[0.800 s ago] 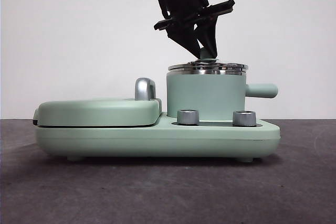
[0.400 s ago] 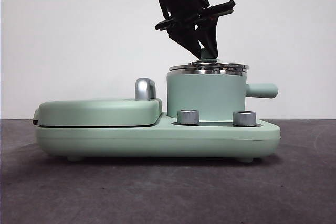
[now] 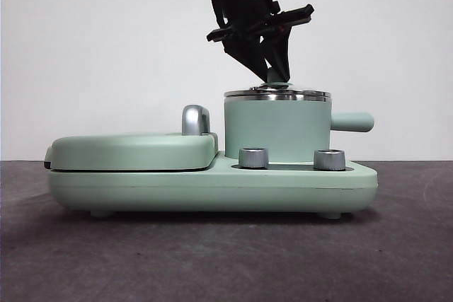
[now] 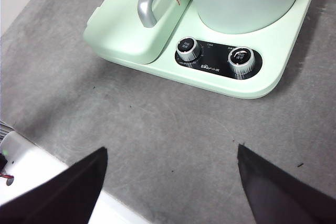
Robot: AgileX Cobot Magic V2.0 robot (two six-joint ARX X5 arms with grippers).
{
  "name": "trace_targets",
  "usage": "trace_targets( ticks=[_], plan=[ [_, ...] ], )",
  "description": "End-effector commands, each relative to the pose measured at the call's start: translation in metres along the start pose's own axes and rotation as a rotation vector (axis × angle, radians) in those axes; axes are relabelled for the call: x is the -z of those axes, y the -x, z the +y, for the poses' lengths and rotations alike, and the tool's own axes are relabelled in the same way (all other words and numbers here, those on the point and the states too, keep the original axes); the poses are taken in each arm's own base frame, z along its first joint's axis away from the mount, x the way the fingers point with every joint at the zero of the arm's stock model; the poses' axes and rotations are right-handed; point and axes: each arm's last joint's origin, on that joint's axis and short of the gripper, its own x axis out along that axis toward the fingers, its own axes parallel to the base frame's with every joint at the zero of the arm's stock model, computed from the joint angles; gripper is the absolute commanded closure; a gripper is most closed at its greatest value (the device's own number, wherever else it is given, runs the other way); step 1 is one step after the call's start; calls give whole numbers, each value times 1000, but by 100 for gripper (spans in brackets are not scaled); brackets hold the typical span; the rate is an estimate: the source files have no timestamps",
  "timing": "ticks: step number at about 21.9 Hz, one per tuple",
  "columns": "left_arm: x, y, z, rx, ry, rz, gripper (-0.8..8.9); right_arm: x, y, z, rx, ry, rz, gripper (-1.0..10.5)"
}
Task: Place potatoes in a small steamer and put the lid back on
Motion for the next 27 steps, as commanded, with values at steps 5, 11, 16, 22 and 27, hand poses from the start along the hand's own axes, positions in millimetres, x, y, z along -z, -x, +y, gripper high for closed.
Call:
trace_targets(
  ticks=[5, 11, 16, 22, 27],
  plan=[
    [-4, -6, 0, 0, -19, -18, 805, -2, 1, 2, -13, -5, -7, 555],
    [-9, 1, -1, 0, -17, -35, 378, -2, 1, 2, -13, -4, -7, 555],
    [-31, 72, 2, -6, 16, -97, 346, -2, 1, 2, -13, -4, -7, 555],
    [-8, 173, -1, 44, 70, 42, 360, -5, 1, 4, -49, 8, -33, 555],
    [47, 231, -8, 154, 103, 66, 360, -9, 1, 5, -62, 25, -65, 555]
  ],
)
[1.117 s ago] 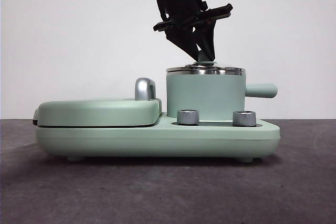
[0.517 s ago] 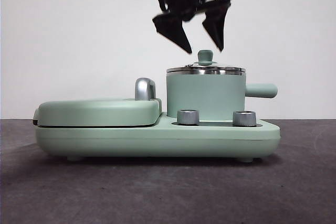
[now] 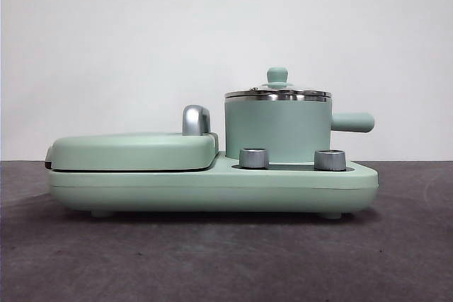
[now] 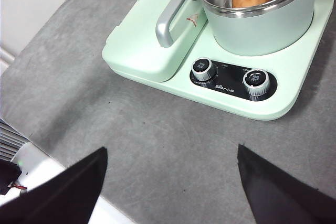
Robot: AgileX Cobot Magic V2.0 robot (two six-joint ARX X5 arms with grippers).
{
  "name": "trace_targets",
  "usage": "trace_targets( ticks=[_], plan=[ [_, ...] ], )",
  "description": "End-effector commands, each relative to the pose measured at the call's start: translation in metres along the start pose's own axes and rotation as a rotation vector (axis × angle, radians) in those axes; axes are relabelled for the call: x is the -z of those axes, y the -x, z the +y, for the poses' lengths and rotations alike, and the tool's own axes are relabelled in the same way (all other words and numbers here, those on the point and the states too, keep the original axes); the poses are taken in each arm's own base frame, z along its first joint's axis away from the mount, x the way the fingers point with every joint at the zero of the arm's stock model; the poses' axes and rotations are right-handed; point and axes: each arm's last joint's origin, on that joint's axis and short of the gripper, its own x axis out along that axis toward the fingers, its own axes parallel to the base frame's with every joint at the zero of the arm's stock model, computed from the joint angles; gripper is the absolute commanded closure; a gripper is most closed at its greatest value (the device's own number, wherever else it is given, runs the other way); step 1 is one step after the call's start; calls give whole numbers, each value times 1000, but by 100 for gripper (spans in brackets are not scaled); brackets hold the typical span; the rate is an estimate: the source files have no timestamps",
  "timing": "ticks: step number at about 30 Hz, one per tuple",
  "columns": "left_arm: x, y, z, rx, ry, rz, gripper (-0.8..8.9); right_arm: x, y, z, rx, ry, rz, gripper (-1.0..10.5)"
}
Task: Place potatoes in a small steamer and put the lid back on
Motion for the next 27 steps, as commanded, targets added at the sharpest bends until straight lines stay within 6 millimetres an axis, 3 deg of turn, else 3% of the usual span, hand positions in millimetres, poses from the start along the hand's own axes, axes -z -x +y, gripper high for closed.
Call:
trace_targets(
  ticks=[1, 5, 10, 15, 18, 20, 22, 23, 27],
  plan=[
    [28, 22, -6, 8, 17, -3, 360, -2, 0, 2, -12, 19, -8, 555],
    [73, 36, -10, 9, 51, 13, 360, -2, 0, 2, -11, 57, -9, 555],
    [126, 41, -14, 10, 103, -106, 382, -4, 0, 2, -13, 108, -22, 555],
    [169, 36, -15, 18, 153, -232, 382, -7, 0, 3, -23, 138, -52, 555],
    [185, 35, -14, -5, 187, -277, 388, -8, 0, 4, -29, 143, -72, 555],
    [190, 38, -14, -21, 188, -292, 502, -9, 0, 4, -30, 144, -77, 643],
    [192, 42, -15, -27, 172, -311, 823, -9, 0, 4, -30, 147, -77, 913],
    [192, 43, -15, -27, 170, -320, 789, -9, 0, 4, -26, 151, -79, 936],
    [194, 44, -15, -27, 171, -315, 803, -10, 1, 3, 25, 147, -97, 932]
  ],
)
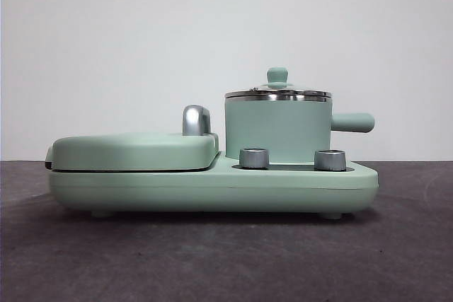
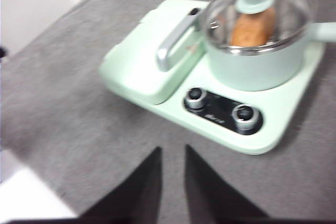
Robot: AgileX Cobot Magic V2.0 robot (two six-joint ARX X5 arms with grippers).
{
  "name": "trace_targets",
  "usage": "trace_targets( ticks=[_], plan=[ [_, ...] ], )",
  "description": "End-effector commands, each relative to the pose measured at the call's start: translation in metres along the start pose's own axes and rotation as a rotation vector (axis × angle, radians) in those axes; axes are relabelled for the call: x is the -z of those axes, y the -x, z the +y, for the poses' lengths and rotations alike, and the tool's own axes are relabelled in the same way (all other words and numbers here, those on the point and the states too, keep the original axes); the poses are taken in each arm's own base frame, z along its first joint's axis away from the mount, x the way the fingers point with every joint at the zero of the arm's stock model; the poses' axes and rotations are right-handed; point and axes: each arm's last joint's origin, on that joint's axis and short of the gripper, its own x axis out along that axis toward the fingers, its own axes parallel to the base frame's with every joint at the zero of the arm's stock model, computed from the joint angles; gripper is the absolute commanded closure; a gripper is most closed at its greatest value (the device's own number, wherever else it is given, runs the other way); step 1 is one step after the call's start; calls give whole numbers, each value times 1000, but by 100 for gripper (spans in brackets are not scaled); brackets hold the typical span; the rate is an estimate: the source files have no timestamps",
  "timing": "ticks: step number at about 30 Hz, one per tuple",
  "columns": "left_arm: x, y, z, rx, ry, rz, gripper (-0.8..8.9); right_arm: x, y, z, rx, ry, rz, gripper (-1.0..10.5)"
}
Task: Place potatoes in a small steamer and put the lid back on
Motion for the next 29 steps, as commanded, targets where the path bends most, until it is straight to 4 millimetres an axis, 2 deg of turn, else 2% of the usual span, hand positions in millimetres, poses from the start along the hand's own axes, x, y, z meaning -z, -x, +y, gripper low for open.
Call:
trace_targets(
  ticks=[1, 17, 19, 23, 26, 29],
  plan=[
    [-3, 1, -1, 4, -3, -6, 803, -3, 0, 1, 1, 15, -12, 932],
    [0, -1, 0, 1, -1, -7, 803, -3, 1, 1, 0, 16, -15, 932],
    [4, -4, 4, -6, -8, -64, 804, -3, 1, 1, 0, 16, -15, 932],
    [32, -16, 21, -67, -84, -266, 803, -3, 1, 1, 0, 16, -15, 932],
    [67, -25, 39, -155, -88, -425, 803, -3, 1, 1, 0, 16, -15, 932],
    [101, -32, 54, -243, -74, -513, 803, -3, 1, 1, 0, 16, -15, 932]
  ],
)
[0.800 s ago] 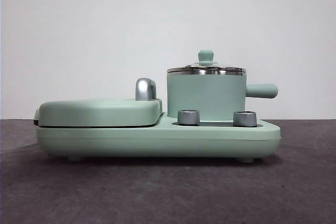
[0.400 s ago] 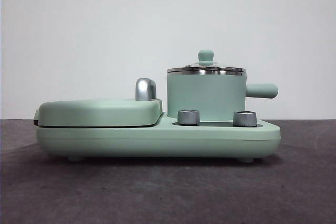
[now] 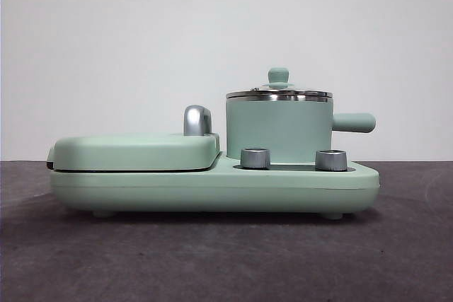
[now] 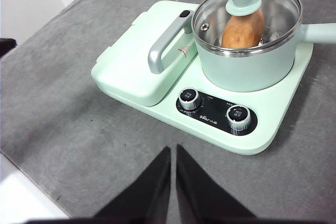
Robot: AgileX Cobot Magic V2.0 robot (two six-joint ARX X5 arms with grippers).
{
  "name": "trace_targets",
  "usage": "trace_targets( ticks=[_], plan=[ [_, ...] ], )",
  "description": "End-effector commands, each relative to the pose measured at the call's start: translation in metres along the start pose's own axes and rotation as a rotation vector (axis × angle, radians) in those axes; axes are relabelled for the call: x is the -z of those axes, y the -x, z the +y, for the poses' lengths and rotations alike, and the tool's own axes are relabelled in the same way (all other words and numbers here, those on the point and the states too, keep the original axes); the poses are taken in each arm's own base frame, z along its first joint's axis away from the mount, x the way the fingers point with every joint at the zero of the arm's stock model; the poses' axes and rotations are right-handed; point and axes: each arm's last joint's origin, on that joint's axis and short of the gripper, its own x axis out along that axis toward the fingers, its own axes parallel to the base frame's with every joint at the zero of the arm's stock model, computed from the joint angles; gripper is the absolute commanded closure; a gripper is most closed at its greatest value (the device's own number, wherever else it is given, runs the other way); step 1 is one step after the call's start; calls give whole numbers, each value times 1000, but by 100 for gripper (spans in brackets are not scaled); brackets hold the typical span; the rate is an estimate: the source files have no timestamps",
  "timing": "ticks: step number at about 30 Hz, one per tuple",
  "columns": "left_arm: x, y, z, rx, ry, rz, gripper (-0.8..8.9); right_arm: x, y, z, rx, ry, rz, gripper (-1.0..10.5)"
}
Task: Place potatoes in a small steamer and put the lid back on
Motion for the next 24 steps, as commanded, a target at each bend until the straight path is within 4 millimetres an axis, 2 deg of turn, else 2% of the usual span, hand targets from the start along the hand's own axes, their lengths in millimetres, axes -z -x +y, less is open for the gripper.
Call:
trace_targets(
  ticks=[1, 5, 8, 16, 24],
  plan=[
    [30, 5, 10, -73, -26, -59, 803, -3, 1, 1, -7, 16, -13, 932],
    [60, 9, 23, -194, -25, -65, 803, -3, 1, 1, -6, 16, -13, 932],
    [73, 11, 30, -281, -11, -38, 803, -3, 1, 1, -6, 16, -13, 932],
    [89, 16, 44, -494, 9, -37, 803, -3, 1, 1, -6, 16, -13, 932],
    [98, 16, 47, -516, 23, 10, 803, -3, 1, 1, -7, 16, -13, 932]
  ],
)
